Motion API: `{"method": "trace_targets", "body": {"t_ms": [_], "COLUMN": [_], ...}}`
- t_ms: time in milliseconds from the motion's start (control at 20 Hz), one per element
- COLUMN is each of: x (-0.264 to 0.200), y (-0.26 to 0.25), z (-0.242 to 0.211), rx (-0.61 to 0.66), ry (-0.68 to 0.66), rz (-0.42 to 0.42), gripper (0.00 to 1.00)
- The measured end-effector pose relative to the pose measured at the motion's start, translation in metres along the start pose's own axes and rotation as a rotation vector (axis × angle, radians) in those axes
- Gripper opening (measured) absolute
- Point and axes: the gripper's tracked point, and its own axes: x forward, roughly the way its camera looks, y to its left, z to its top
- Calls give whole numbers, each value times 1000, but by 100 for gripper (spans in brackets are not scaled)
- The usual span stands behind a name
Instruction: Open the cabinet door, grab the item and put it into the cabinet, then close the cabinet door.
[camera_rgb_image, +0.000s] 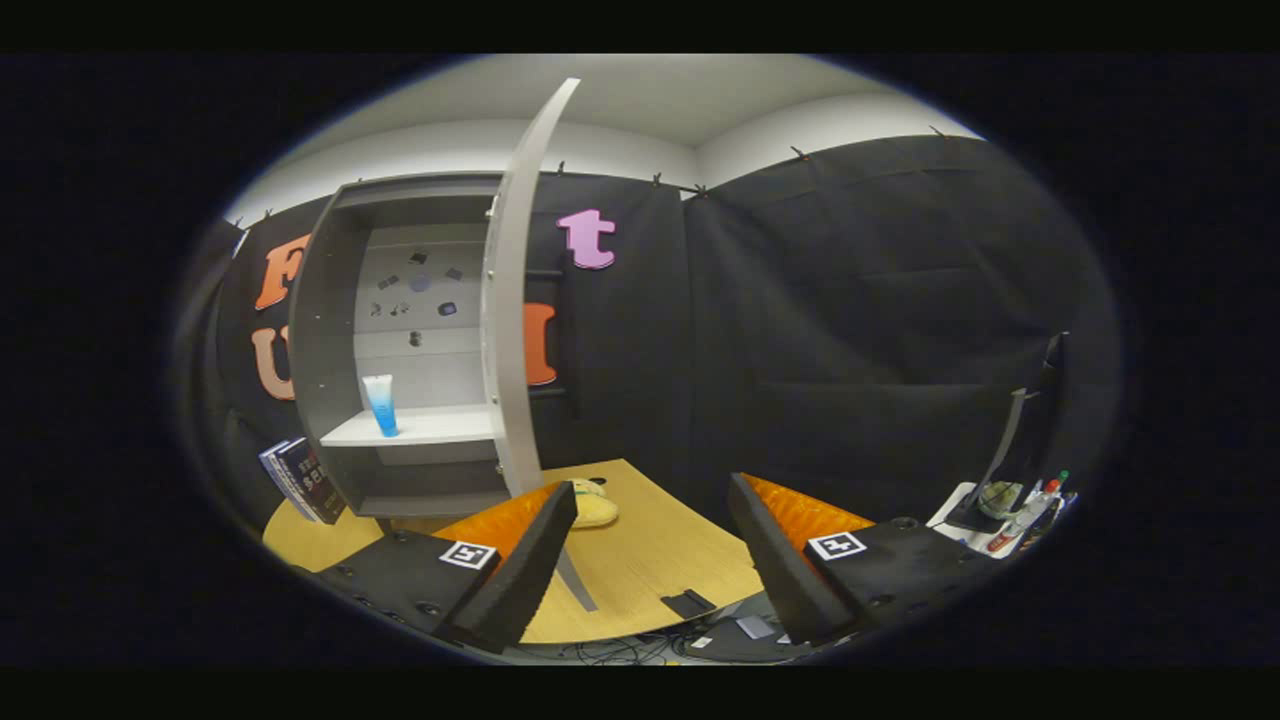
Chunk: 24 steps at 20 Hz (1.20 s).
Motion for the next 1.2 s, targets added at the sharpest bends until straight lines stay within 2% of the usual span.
{"method": "trace_targets", "body": {"t_ms": [200, 350, 450, 500, 700, 950, 1200], "x": [37, 37, 37, 38, 26, 3, -12], "y": [-3, 7, 13, 19, 44, 119, 222], "z": [-27, -25, -23, -24, -29, -38, -47], "rx": [5, 25, 6, -4, 6, 3, -24], "ry": [54, 37, 26, 31, 31, 38, 48], "rz": [40, 103, 111, 118, 186, 291, 425], "gripper": [98, 97, 97, 93, 92, 92, 92]}}
